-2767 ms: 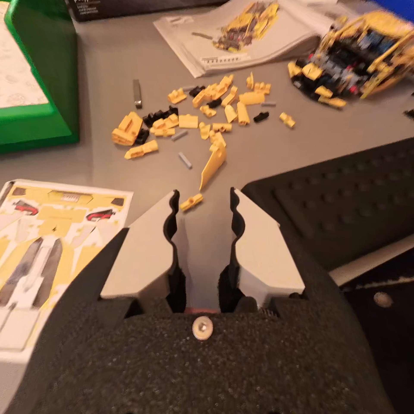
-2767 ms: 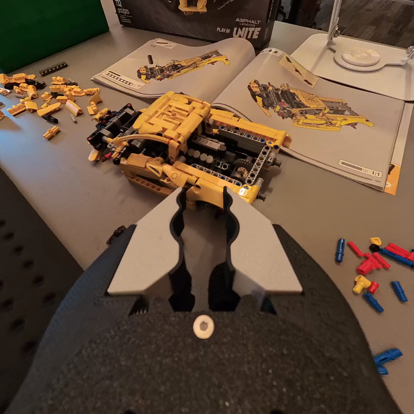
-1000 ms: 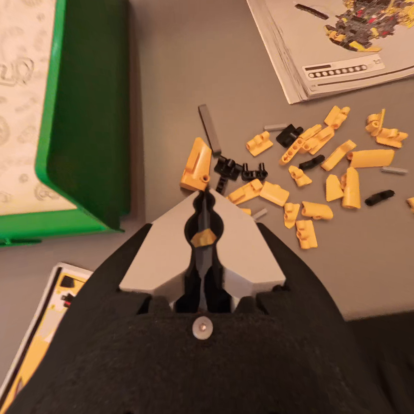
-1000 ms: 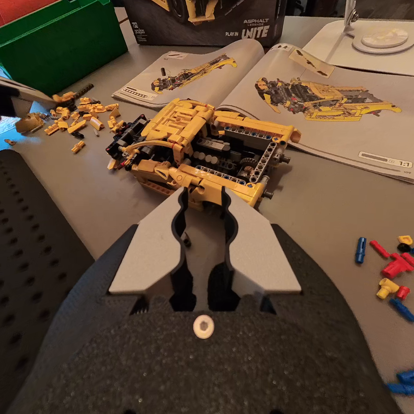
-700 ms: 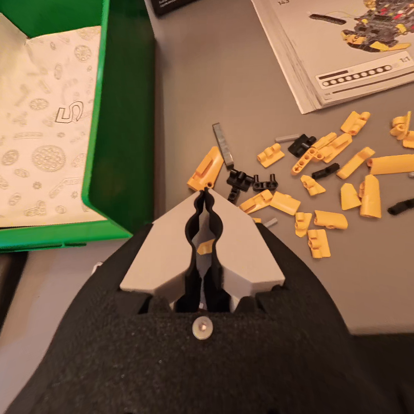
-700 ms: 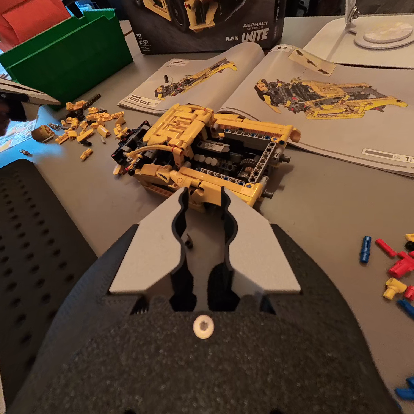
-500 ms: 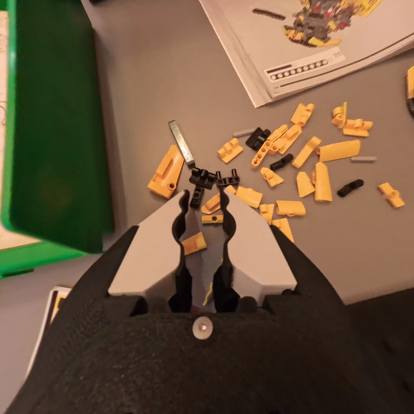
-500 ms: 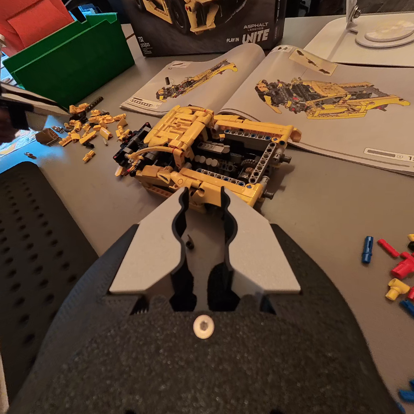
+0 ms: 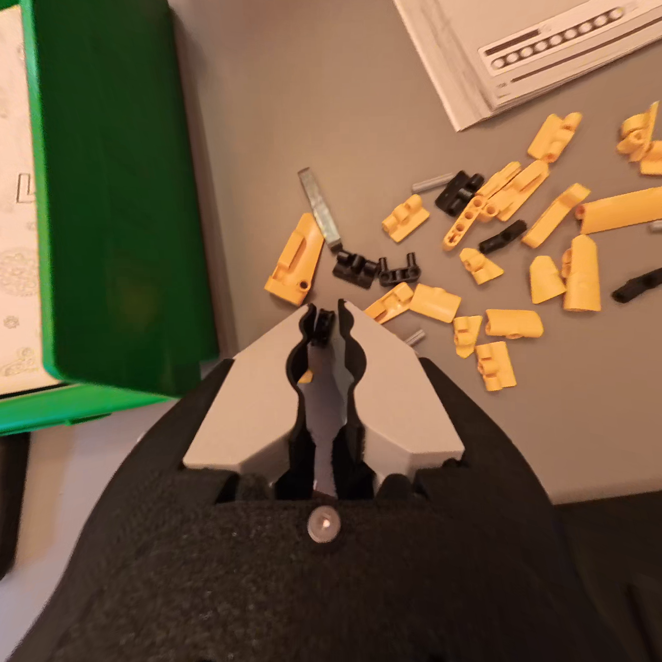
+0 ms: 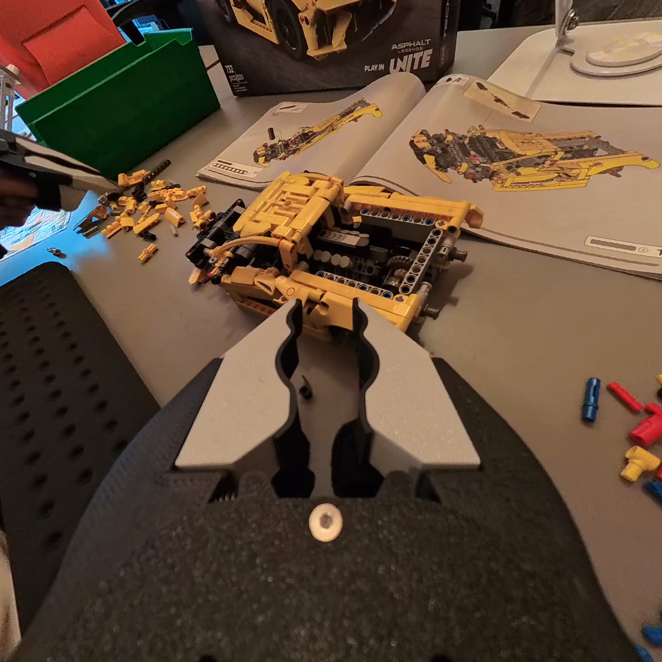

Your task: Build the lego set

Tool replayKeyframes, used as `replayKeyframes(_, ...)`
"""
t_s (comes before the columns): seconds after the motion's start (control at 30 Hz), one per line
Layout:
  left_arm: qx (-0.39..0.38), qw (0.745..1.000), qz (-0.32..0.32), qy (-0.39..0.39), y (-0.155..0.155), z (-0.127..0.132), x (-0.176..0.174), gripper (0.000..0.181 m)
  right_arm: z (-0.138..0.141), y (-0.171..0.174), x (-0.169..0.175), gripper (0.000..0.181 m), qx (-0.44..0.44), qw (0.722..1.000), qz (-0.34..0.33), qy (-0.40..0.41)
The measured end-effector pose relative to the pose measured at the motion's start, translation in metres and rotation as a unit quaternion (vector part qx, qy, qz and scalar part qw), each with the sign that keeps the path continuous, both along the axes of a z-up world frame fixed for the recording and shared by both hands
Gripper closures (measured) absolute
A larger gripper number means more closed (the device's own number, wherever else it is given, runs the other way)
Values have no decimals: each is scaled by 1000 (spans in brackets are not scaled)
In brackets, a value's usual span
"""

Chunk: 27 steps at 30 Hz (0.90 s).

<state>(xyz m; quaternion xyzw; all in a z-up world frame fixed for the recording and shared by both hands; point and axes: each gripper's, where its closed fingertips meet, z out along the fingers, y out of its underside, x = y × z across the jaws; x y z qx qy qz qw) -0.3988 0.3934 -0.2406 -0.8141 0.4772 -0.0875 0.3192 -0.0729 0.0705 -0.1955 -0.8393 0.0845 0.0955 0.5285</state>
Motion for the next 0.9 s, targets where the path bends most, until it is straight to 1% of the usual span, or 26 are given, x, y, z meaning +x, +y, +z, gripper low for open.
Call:
replayKeyframes(0.1,-5,999,-34,-14,-6,3,22,161,0,0,0,155,1,1000,-1,0)
replayKeyframes(0.2,-28,996,-83,-33,-21,4,50,155,1,0,1,155,2,1000,-1,2)
replayKeyframes(0.3,-35,993,-116,-12,-30,-4,64,149,2,-1,1,155,4,1000,-3,1)
replayKeyframes(0.37,-22,993,-118,6,-30,-8,65,149,3,-1,1,155,7,1000,-4,2)
replayKeyframes(0.47,-8,995,-100,27,-25,-8,60,149,4,-2,1,155,11,1000,-2,7)
replayKeyframes(0.63,-7,996,-75,37,-22,-7,52,149,7,-2,-2,155,19,1000,5,16)
replayKeyframes(0.7,2,997,-70,36,-23,-2,52,149,7,-2,-3,155,21,1000,8,21)
replayKeyframes(0.77,15,998,-66,19,-29,9,57,149,8,-3,-4,155,24,999,10,25)
replayKeyframes(0.83,28,997,-68,-27,-41,28,71,149,9,-4,-5,155,27,999,11,28)
replayKeyframes(0.9,19,992,-80,-93,-67,44,89,149,10,-4,-6,155,30,999,12,31)
